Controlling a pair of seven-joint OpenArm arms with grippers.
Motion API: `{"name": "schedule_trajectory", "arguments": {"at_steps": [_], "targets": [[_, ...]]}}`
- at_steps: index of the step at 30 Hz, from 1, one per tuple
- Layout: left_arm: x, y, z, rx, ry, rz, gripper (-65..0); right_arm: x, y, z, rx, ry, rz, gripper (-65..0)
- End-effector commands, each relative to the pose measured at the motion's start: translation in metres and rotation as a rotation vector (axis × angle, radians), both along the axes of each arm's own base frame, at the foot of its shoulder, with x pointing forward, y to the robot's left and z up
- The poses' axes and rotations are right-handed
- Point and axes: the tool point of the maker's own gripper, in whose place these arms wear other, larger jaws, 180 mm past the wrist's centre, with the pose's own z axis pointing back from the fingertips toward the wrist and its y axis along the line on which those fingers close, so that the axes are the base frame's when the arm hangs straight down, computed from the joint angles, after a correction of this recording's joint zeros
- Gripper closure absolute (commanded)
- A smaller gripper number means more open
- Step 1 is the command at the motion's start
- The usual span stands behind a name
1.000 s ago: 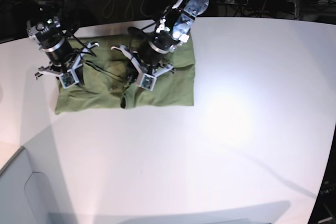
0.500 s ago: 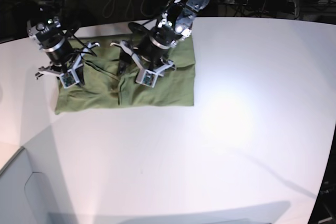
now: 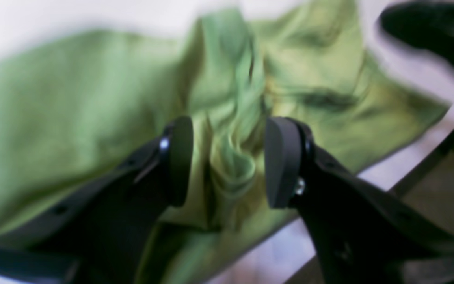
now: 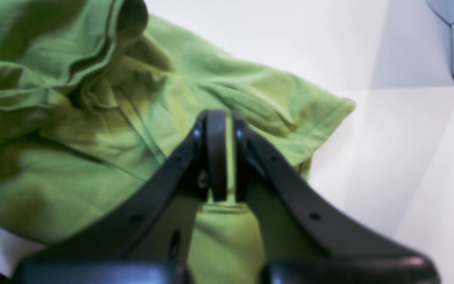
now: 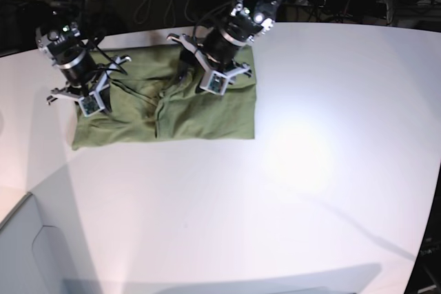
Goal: Fold the T-shirt properly
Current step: 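Press and smooth the folded end with the left gripper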
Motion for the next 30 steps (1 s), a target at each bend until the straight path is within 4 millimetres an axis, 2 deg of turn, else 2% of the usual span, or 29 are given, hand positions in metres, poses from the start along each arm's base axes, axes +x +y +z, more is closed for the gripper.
{"name": "schedule_trajectory", "arguments": {"at_steps": [1, 3, 8, 13, 18, 19, 21, 26, 30], "targets": [[0.001, -0.01, 0.007, -0.034, -0.015, -0.001, -27.9, 0.005, 0.003, 0.012, 0.014, -0.047, 0.018, -0.1], [-0.006, -0.024, -0.002, -0.043, 0.017, -0.022, -27.9, 0.005, 0.003, 0.012, 0.014, -0.047, 0.018, -0.1], [-0.016, -0.051, 0.0, -0.054, 0.013, -0.104, -27.8, 0.003, 0.003, 0.011, 0.014, -0.04, 0.018, -0.1], [-0.017, -0.054, 0.004, -0.062, 0.007, -0.113, -27.6, 0.003, 0.001, 0.01, 0.01, -0.039, 0.013, -0.1], [-0.015, -0.056, 0.007, -0.07, 0.002, -0.111, -18.4, 0.003, 0.001, 0.011, 0.01, -0.039, 0.012, -0.1], [-0.014, -0.056, 0.011, -0.077, -0.008, -0.109, -18.6, 0.003, 0.001, 0.011, 0.01, -0.039, 0.012, -0.1], [-0.011, -0.053, 0.02, -0.086, -0.029, -0.101, -21.0, 0.002, 0.0, 0.01, 0.008, -0.039, 0.012, -0.1], [-0.009, -0.048, 0.041, -0.107, -0.082, -0.097, -35.2, 0.003, 0.002, 0.01, 0.012, -0.039, 0.016, -0.1], [-0.002, -0.035, 0.031, -0.074, -0.064, -0.051, -36.8, 0.003, 0.002, 0.01, 0.013, -0.039, 0.016, -0.1]]}}
